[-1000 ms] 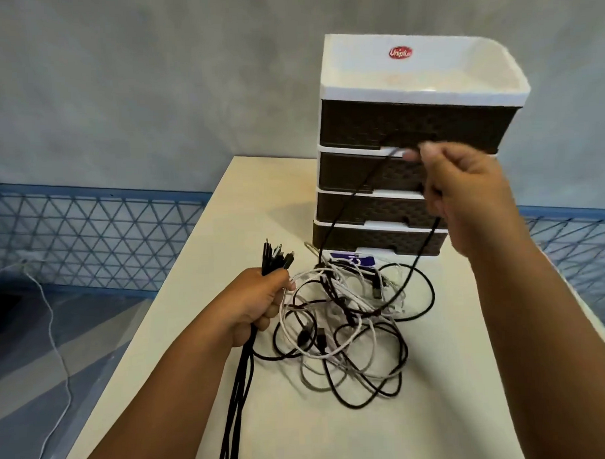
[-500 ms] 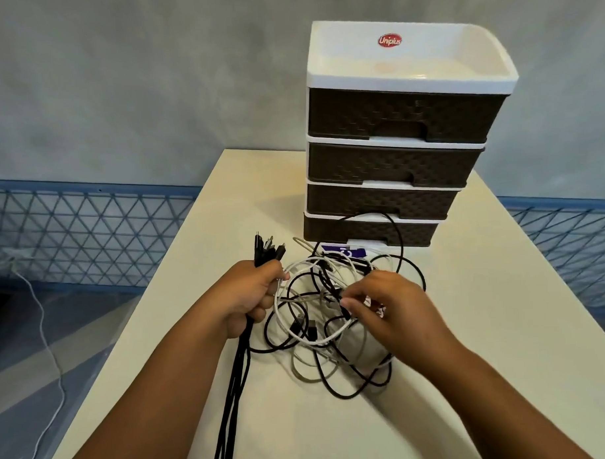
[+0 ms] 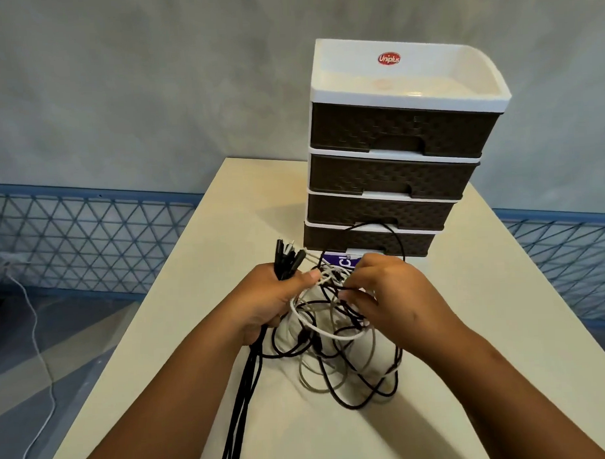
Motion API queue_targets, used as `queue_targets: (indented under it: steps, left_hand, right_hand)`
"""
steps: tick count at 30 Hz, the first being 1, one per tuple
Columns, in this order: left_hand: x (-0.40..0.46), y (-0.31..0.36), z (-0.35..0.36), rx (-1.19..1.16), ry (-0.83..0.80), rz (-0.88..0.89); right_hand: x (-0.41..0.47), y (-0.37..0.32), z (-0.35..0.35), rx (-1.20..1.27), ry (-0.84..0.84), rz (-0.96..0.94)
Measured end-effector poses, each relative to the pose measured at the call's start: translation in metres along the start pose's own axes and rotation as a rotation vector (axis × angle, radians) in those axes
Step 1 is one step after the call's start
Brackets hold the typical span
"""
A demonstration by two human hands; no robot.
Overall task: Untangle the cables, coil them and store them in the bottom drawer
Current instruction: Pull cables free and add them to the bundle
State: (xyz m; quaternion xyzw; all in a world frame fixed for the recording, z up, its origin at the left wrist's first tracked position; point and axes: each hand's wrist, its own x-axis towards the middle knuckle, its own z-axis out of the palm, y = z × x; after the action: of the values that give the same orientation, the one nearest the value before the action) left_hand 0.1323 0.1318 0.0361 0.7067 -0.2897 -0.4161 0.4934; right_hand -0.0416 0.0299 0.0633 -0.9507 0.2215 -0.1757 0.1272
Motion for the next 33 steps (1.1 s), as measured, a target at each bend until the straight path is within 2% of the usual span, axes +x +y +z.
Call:
queue_targets:
  steps: [2, 5, 8, 12, 14, 16, 19, 26, 28, 31, 33]
  left_hand:
    - [0.000, 0.001, 0.007, 0.047, 0.006, 0.040]
    - [0.004, 0.001, 0.013, 0.074, 0.056, 0.029]
    - [0.010, -0.004, 0.011, 0.087, 0.102, 0.001]
    - [0.013, -0.012, 0.007, 0.085, 0.119, -0.017]
    - [0.014, -0.015, 0.005, 0.078, 0.133, -0.022]
    - [0.013, -0.017, 0.001, 0.076, 0.148, -0.039]
    - [0.013, -0.020, -0.005, 0.075, 0.159, -0.059]
    - [0.014, -0.025, -0.001, 0.096, 0.102, -0.119]
    - [0.013, -0.024, -0.003, 0.096, 0.090, -0.132]
    - [0.013, -0.022, -0.006, 0.100, 0.069, -0.148]
    - [0.012, -0.022, -0.006, 0.098, 0.057, -0.149]
  right_hand:
    - [0.003, -0.007, -0.013, 0.151, 0.001, 0.025]
    - [0.005, -0.015, -0.030, 0.588, 0.074, 0.098]
    - [0.008, -0.014, -0.049, 0.995, 0.251, 0.081]
    - [0.013, 0.006, -0.075, 1.290, 0.524, 0.080]
    - [0.010, 0.022, -0.086, 1.319, 0.618, 0.094]
    - [0.004, 0.038, -0.092, 1.283, 0.657, 0.165]
    - [-0.008, 0.064, -0.084, 1.243, 0.587, 0.310]
    - [-0.048, 0.114, -0.002, 0.934, 0.240, 0.753]
    - [-0.045, 0.118, 0.016, 0.647, 0.146, 0.809]
    - [-0.042, 0.114, 0.031, -0.021, -0.039, 0.805]
    - [-0.038, 0.097, 0.031, -0.198, 0.032, 0.702]
